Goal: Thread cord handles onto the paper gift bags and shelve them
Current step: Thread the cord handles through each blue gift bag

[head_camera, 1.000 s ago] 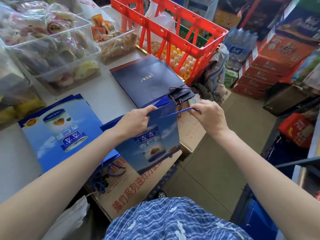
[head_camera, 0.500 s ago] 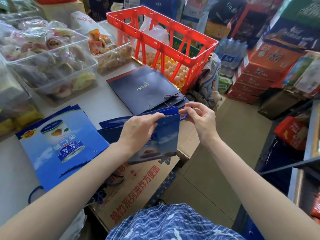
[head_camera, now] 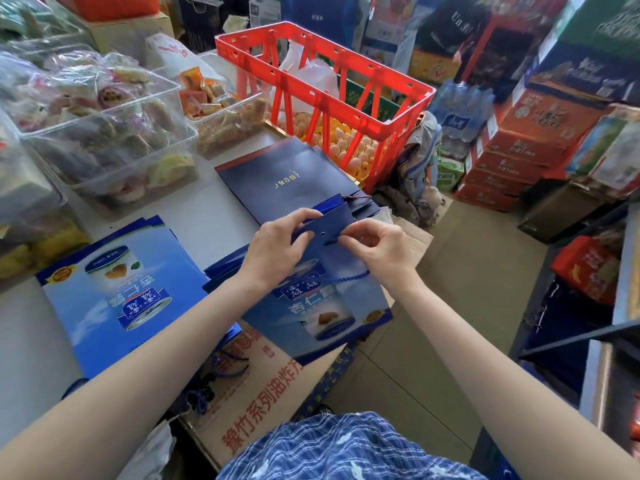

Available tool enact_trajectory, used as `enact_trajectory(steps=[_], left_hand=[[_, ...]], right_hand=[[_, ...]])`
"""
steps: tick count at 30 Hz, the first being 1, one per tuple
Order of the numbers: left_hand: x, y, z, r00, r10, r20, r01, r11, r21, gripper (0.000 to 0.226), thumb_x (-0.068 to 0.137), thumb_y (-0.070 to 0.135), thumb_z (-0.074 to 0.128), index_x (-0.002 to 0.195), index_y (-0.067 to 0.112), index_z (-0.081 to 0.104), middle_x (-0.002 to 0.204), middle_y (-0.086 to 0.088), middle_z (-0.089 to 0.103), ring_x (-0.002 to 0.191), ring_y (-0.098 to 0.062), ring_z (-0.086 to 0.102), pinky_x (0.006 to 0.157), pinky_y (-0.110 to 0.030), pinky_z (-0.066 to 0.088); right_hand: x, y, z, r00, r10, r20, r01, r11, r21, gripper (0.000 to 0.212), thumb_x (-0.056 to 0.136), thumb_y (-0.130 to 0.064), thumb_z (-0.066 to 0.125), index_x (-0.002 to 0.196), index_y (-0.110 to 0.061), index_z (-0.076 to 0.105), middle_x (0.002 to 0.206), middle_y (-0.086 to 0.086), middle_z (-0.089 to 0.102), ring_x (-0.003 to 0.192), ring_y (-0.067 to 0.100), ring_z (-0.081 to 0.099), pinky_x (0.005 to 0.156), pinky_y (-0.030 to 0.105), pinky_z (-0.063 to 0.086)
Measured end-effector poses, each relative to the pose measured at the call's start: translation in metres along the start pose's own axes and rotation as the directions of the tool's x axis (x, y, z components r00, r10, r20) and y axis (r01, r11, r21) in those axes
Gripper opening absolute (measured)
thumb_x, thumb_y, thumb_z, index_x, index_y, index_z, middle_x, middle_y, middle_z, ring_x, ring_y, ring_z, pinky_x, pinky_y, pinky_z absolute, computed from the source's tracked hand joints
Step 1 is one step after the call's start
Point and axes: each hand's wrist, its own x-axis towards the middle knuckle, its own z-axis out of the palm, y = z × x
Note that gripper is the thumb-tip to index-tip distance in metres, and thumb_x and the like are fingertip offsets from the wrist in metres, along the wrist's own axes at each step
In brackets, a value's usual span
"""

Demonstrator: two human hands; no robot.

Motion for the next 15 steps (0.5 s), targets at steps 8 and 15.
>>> enact_trajectory(steps=[8,15], left_hand=[[0.001,-0.0012,0.0034,0.992,-0.107,0.074,0.117,0.981,-0.152,0.025,0.091,0.009,0.055,0.114,0.017,0.059,0.076,0.002,0.062,0.06,-0.005,0.056,0.059,-0.016,0.046],[0.0016,0.0006,0.0055,0.988,-0.115,0.104,0.133,0.975,-0.176,0.025,0.093,0.013,0.054,0.117,0.018,0.057,0.098,-0.007,0.069,0.085,-0.024,0.067,0.075,-0.039,0.056]], right_hand=[[-0.003,-0.0004,-0.0001,0.998,0.053,-0.015,-0.051,0.993,0.106,0.018,0.083,0.004,0.064,0.09,-0.01,0.07,0.081,0.007,0.068,0.056,0.0,0.057,0.059,0.014,0.048],[-0.0025,0.0023,0.0017,1.0,0.003,-0.027,-0.004,1.0,-0.011,0.01,0.08,-0.006,0.071,0.085,-0.012,0.065,0.078,-0.007,0.064,0.07,0.006,0.06,0.068,0.016,0.051]])
